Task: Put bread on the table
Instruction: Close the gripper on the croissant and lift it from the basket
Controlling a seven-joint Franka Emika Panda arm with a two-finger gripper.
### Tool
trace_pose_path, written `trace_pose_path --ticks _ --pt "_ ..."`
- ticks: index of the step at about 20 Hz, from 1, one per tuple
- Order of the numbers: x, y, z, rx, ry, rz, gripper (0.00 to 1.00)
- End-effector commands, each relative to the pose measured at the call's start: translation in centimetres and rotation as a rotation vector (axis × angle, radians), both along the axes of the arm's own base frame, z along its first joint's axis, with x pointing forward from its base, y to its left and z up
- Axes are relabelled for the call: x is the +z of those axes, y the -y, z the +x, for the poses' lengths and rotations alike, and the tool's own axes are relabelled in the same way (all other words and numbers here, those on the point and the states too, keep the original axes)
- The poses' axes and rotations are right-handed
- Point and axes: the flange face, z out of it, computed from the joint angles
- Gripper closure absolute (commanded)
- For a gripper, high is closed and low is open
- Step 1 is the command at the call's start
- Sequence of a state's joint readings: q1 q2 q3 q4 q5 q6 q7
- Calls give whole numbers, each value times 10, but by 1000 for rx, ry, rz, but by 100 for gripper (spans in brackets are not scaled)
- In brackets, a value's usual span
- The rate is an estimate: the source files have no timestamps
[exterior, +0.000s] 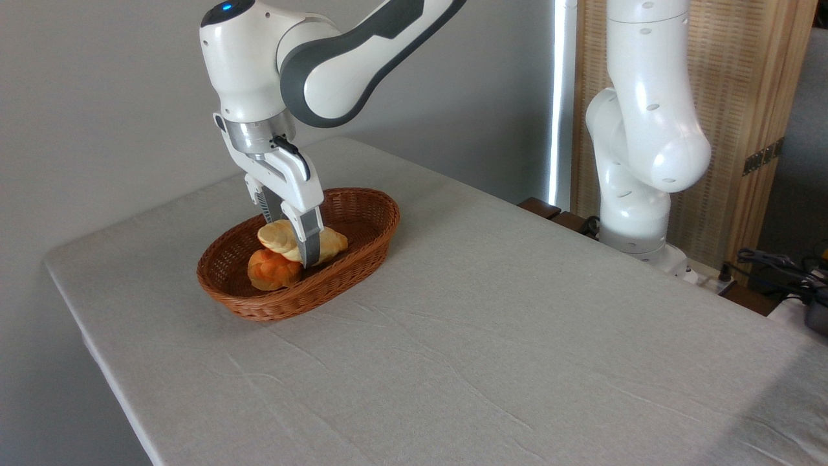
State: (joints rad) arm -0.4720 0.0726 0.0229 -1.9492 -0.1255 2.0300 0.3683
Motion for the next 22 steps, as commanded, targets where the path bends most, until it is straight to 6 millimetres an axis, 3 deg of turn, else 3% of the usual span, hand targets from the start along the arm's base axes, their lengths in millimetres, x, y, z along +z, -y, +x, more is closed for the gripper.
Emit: trace_pose_path --ticks 1,8,10,13,17,22 --pt "5 -4 -2 -28 -12 13 57" --pt "12 -4 -10 -34 -47 18 57" --pt "17 -5 -10 -31 -57 15 63" --pt "28 -6 -14 -27 -61 -1 64" --pt "57 -8 -16 -2 -43 -55 64" --pt "92 -48 -8 67 -50 -91 63"
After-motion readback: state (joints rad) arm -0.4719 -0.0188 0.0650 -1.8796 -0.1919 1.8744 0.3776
